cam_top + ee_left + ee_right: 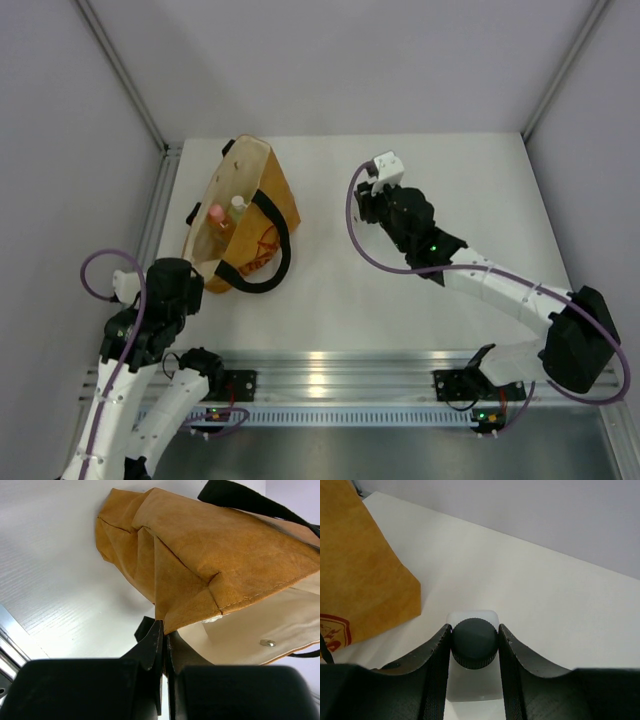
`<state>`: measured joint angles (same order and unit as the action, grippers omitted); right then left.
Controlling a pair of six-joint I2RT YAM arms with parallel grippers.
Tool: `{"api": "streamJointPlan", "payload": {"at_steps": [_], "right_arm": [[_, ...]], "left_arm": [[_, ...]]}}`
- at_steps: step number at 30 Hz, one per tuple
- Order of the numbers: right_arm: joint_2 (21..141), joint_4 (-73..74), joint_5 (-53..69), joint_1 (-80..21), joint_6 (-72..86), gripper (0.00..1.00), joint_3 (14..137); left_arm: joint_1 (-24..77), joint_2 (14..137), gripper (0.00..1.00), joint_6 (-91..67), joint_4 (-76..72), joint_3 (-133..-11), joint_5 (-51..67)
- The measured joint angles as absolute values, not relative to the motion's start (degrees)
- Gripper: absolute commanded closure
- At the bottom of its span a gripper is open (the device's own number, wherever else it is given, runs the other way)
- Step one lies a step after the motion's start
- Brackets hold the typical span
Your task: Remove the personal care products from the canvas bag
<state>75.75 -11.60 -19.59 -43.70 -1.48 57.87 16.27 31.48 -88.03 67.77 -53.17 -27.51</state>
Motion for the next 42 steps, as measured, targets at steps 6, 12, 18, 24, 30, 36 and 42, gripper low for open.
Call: {"api": "streamJointPlan", "payload": {"at_steps": [6, 12, 18, 24, 30, 36, 42], "right_arm": [[75.7, -21.1, -19.5, -42.5, 0.3, 1.0, 47.1], [75.7, -29.0, -19.5, -42.0, 1.4, 1.0, 41.1], [76.1, -33.4, -19.5, -41.8, 1.8, 1.0, 37.8], [76.5, -34.9, -18.5, -41.8, 1.8, 0.74, 36.4], [76.5, -35.9, -17.5, -41.8, 1.3, 0.36, 36.5], [75.6, -35.5, -17.1, -41.9, 0.8, 0.26, 38.0], [73.8, -28.6, -17.7, -43.2, -1.1, 0.27, 46.0]], "left_arm": [[16.3, 31.7, 1.0, -86.8, 67.8, -53.2, -27.3], [16.3, 31.8, 1.0, -85.8, 67.8, -53.2, -27.1], [16.3, 31.8, 1.0, -85.3, 67.8, -53.2, -26.8], [16.3, 31.8, 1.0, -84.9, 67.8, -53.2, -26.8], [16.3, 33.0, 1.0, -83.7, 67.8, -53.5, -26.8], [16.3, 33.2, 1.0, -83.2, 67.8, -53.6, -26.9], [16.3, 33.9, 1.0, -82.5, 68.0, -55.0, -26.9]]}}
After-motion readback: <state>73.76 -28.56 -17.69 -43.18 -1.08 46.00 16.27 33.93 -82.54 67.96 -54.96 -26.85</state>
